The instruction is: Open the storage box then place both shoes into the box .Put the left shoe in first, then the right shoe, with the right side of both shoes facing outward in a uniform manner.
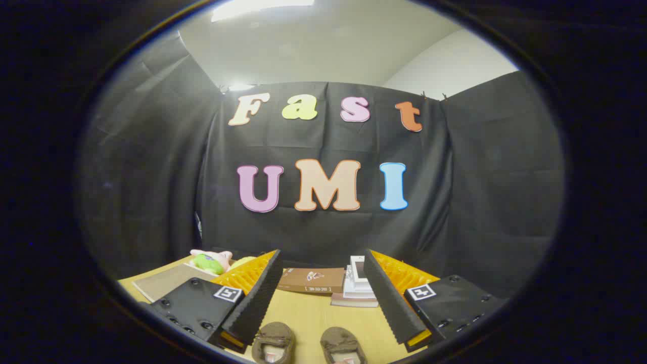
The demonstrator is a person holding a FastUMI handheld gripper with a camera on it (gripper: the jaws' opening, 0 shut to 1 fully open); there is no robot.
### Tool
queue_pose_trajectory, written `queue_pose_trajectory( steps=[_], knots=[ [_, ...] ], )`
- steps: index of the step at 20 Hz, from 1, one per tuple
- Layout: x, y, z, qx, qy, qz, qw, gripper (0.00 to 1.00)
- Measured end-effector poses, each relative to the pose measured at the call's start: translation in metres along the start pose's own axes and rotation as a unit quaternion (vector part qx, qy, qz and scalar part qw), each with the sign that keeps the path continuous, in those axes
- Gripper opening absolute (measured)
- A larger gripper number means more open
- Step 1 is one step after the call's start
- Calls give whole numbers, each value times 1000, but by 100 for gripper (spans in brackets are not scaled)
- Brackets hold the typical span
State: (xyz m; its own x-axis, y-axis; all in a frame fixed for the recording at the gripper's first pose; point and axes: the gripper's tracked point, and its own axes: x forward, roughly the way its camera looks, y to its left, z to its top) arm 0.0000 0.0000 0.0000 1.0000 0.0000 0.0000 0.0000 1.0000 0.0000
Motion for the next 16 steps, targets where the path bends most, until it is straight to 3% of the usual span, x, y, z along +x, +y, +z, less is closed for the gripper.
queue_pose_trajectory(
  steps=[16],
  knots=[
    [6, -5, -3, 3, -3, 4, 1000, 100]
  ],
)
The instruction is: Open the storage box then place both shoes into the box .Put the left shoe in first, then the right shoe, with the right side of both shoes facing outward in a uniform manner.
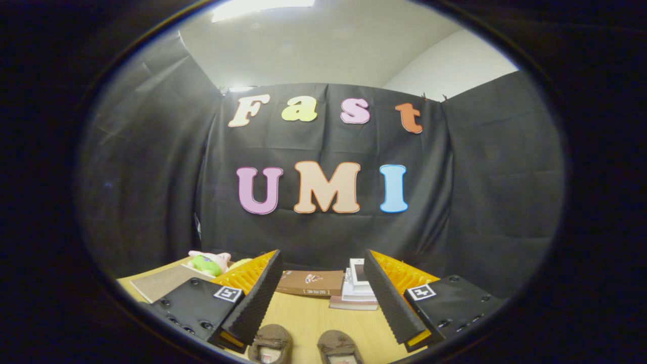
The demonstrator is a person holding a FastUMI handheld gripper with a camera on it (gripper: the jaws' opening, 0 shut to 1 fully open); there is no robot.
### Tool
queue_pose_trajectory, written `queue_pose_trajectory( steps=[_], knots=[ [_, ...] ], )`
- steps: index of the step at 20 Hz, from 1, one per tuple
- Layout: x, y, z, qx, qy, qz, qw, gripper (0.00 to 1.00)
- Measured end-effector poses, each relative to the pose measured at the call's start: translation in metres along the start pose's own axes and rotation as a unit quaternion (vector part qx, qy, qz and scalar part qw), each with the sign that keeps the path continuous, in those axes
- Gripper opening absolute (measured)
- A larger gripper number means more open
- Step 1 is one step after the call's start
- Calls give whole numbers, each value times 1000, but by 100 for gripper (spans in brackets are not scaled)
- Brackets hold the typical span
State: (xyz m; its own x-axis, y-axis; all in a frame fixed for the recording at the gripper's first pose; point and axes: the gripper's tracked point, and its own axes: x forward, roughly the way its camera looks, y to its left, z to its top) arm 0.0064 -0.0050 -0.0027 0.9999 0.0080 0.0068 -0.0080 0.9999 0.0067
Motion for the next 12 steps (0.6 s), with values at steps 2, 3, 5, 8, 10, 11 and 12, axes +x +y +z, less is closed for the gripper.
queue_pose_trajectory(
  steps=[2, 3, 5, 8, 10, 11, 12],
  knots=[
    [0, -1, -3, 2, 2, 1, 1000, 100],
    [-1, 0, -3, 3, 3, 3, 1000, 100],
    [-1, 6, -4, 10, 3, 14, 1000, 100],
    [-5, 24, -9, 31, 6, 53, 998, 100],
    [-6, 38, -14, 45, 14, 81, 996, 100],
    [-7, 46, -18, 52, 20, 98, 994, 100],
    [-8, 56, -23, 61, 27, 115, 991, 100]
  ],
)
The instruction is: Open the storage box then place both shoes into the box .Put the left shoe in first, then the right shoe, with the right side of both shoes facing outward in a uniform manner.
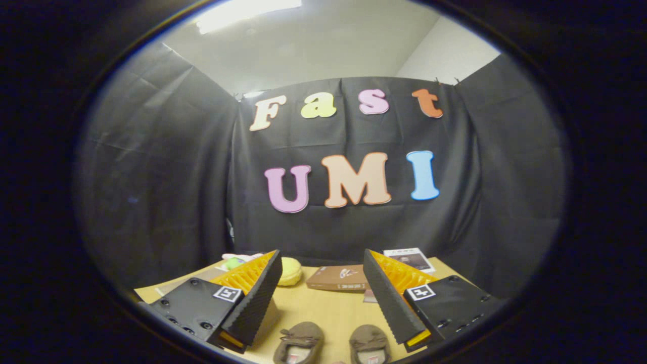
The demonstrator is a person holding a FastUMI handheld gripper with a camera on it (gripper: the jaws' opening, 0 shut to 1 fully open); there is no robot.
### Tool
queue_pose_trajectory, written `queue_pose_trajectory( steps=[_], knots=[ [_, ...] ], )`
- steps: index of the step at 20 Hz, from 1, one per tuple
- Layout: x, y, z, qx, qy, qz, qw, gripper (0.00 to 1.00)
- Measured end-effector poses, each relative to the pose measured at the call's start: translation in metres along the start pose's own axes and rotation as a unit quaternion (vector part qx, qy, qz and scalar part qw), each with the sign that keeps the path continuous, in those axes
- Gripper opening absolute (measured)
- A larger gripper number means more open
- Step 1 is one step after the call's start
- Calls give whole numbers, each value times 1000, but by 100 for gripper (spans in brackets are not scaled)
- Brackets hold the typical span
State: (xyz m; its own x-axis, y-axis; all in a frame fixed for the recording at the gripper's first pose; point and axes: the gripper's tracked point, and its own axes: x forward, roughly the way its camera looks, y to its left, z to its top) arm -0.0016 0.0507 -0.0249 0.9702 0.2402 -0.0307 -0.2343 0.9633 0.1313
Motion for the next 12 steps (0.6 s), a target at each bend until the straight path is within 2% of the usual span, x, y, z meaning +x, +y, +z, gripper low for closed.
queue_pose_trajectory(
  steps=[4, 7, 9, 12],
  knots=[
    [3, 35, -27, 64, 37, 78, 994, 100],
    [7, 48, -53, 112, 76, 111, 985, 99],
    [11, 58, -70, 149, 103, 130, 975, 100],
    [13, 72, -98, 215, 149, 158, 952, 100]
  ],
)
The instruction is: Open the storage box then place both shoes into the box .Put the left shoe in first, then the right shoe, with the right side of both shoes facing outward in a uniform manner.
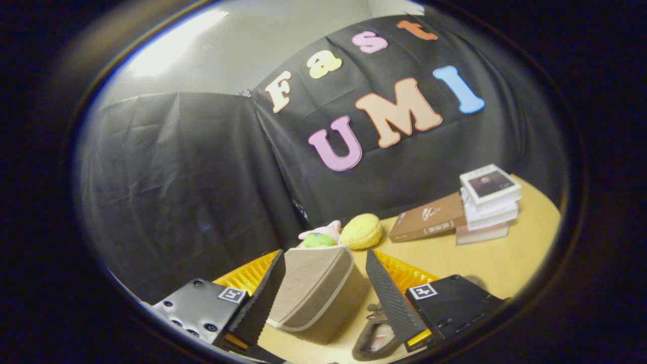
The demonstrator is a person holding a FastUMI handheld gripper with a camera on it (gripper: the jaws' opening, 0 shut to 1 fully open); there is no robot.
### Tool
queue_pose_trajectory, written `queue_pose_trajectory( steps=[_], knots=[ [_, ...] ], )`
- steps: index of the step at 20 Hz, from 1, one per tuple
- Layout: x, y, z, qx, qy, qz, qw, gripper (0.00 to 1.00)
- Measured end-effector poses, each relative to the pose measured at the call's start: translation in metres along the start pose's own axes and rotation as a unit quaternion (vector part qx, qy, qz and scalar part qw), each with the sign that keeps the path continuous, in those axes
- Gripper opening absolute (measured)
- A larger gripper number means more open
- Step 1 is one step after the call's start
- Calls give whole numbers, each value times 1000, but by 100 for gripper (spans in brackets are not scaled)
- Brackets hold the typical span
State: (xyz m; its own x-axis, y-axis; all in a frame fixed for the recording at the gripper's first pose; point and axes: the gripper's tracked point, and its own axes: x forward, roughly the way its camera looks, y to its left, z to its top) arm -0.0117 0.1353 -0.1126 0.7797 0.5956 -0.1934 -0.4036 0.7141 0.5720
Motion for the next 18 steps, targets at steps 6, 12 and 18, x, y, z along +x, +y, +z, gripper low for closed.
queue_pose_trajectory(
  steps=[6, 12, 18],
  knots=[
    [18, 6, -54, 125, 85, 56, 987, 100],
    [30, 10, -95, 229, 154, 103, 956, 100],
    [45, 2, -118, 321, 185, 118, 921, 100]
  ],
)
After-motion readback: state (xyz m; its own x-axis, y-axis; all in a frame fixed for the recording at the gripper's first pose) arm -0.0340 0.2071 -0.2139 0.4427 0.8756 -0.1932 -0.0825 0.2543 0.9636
